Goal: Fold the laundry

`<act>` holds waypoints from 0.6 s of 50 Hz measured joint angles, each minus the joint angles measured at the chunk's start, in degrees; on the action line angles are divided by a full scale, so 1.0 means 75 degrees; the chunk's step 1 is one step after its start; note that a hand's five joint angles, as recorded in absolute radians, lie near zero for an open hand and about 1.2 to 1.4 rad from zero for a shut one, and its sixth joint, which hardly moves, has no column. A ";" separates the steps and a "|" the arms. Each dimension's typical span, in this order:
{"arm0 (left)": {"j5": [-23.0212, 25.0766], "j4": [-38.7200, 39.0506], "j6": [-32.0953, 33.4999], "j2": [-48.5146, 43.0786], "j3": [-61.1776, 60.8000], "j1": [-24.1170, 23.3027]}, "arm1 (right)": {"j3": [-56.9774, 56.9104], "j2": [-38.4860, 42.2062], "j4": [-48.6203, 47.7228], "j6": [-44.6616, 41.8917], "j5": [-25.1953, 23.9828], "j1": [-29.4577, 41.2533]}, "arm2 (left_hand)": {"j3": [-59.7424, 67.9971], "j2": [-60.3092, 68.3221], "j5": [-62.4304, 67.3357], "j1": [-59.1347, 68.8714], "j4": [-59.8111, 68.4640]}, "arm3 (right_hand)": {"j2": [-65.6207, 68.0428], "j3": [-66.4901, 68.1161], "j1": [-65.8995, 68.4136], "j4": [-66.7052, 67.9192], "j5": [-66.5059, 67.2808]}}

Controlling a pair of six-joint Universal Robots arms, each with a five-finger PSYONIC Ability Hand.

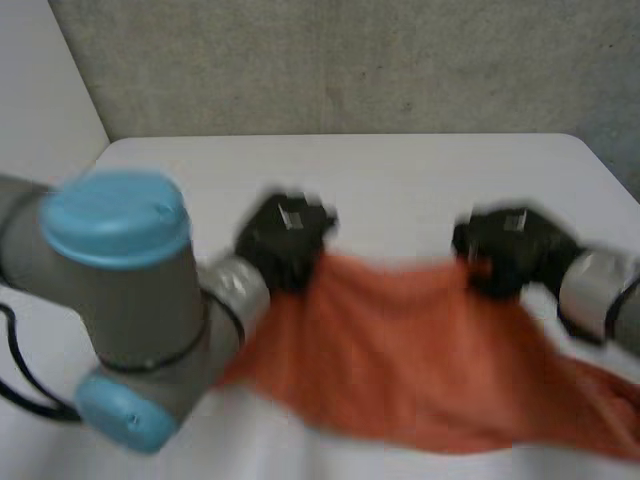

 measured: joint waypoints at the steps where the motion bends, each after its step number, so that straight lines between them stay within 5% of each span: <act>1: -0.0365 0.0334 -0.0009 0.0154 0.0198 0.0062 | -0.0315 -0.0037 -0.0422 0.0307 0.0105 0.0020 | 0.0002 0.0001 -0.0001 0.0000 0.0000 | 0.0000 0.0000 0.0000 0.0000 0.0000; 6: -0.1308 0.1950 -0.0035 0.0821 0.0399 0.0240 | -0.0950 -0.0539 -0.2750 0.1824 0.0698 0.0118 | 0.0023 0.0010 0.0000 0.0000 0.0002 | 0.0000 0.0000 0.0000 0.0001 0.0012; 12: -0.1525 0.3000 -0.0032 0.1423 -0.0495 0.0184 | -0.0696 -0.1285 -0.4386 0.2730 0.1104 0.0278 | 0.0031 0.0022 0.0000 0.0000 0.0002 | 0.0000 0.0000 0.0000 0.0001 0.0012; 25: -0.1503 0.1892 -0.0481 0.1769 -0.3950 -0.0688 | 0.0200 0.0191 -0.2224 0.1110 0.1008 0.1212 | 0.0056 0.0037 0.0000 0.0000 0.0010 | 0.0000 0.0009 0.0000 0.0004 0.0087; 30: -0.1477 0.0736 -0.1339 0.1888 -0.3943 -0.0748 | 0.0356 0.0496 -0.1956 0.0449 0.1005 0.1317 | -0.1711 -0.1884 -0.1204 -0.1547 -0.1785 | 0.0000 0.0027 0.0000 0.0004 0.0087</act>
